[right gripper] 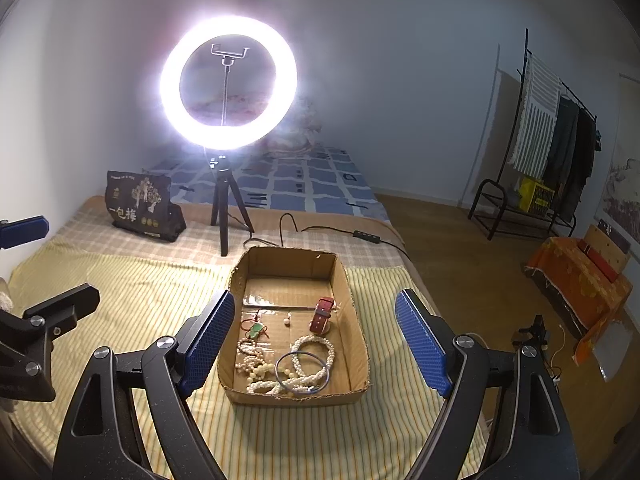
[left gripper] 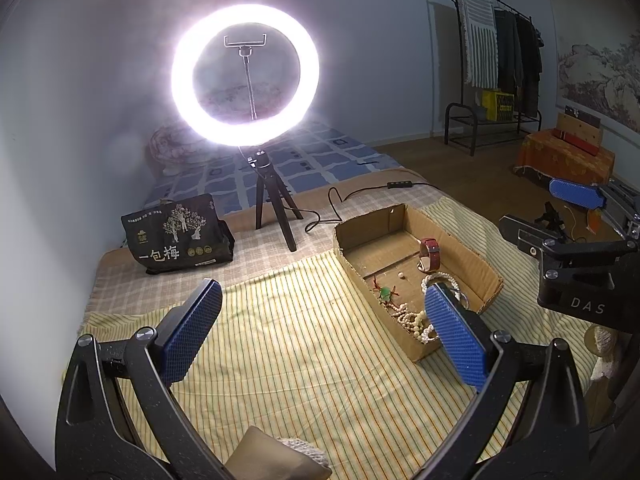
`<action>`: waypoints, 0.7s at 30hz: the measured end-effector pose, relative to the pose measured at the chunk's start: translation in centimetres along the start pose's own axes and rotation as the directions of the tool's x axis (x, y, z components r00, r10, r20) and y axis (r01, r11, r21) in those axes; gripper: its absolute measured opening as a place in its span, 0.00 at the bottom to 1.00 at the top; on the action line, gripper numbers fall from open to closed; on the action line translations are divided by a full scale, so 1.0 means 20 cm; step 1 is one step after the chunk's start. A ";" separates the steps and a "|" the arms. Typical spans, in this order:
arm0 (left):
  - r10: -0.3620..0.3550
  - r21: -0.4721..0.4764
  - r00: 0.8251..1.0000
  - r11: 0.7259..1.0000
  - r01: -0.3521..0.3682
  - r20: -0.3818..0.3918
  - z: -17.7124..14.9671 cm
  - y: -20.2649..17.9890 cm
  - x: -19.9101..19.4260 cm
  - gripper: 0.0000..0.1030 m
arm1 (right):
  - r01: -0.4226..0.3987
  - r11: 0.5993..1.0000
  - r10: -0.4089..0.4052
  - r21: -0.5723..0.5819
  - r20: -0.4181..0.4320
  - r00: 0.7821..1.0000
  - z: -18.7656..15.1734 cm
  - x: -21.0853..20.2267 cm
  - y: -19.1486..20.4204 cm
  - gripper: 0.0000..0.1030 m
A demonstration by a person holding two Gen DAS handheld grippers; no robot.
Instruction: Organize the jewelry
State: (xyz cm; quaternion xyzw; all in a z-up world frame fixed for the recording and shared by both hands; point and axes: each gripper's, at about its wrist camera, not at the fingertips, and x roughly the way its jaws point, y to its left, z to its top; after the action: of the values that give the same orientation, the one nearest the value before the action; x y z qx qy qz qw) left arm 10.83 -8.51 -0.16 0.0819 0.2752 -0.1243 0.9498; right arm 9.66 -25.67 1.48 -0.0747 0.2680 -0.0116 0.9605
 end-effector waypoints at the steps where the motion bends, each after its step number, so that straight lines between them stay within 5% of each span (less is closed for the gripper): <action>1: 0.000 -0.001 1.000 1.000 0.000 0.000 0.00 0.00 0.00 1.00 | 0.001 1.000 -0.001 0.000 0.000 1.000 0.00 0.00 0.00 0.80; 21: -0.009 -0.022 1.000 1.000 0.009 -0.019 0.00 0.00 0.00 1.00 | 0.005 1.000 -0.006 -0.014 -0.013 1.000 -0.01 0.02 0.01 0.80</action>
State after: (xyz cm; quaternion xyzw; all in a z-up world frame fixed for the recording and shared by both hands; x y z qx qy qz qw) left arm 10.86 -8.51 -0.10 0.0715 0.2858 -0.1249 0.9474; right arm 9.93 -25.58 0.99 -0.0819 0.2742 -0.0130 0.9581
